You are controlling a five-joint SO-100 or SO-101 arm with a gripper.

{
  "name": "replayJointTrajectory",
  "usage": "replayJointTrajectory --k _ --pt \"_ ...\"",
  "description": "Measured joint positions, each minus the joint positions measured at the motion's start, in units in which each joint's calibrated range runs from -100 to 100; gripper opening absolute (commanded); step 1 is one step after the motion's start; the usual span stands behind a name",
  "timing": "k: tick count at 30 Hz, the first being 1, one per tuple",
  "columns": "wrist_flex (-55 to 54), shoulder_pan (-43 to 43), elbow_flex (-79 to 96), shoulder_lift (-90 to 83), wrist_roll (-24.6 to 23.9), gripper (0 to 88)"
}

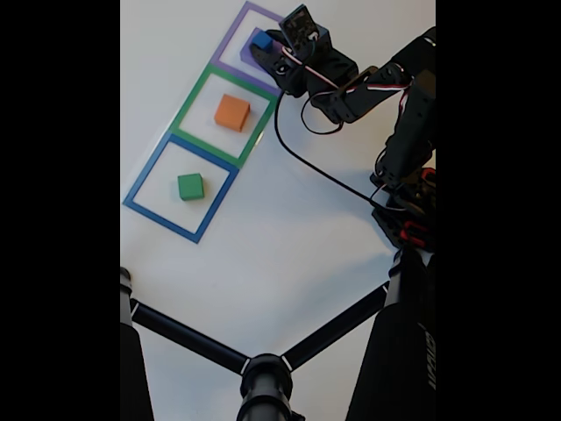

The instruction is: Tower of hanoi

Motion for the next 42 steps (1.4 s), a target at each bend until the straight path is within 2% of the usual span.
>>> replayJointTrajectory --k 4,11,15,19,25,32,38,42 --pt "-0.6 0.0 0.0 0.5 0.0 20.8" --pt "-0.1 0.0 0.0 -0.3 0.0 21.9" --pt "8.8 0.0 0.0 -8.5 0.0 21.3" --pt "26.3 0.0 -1.9 -22.2 0.2 14.4" --pt "62.4 0.1 -10.5 -42.9 0.4 0.2" --pt "100.8 -4.2 -28.2 -53.4 0.4 0.1" --pt "122.9 -9.4 -45.9 -54.7 0.4 0.1" --pt "132.8 -13.1 -55.4 -54.8 0.4 0.1"
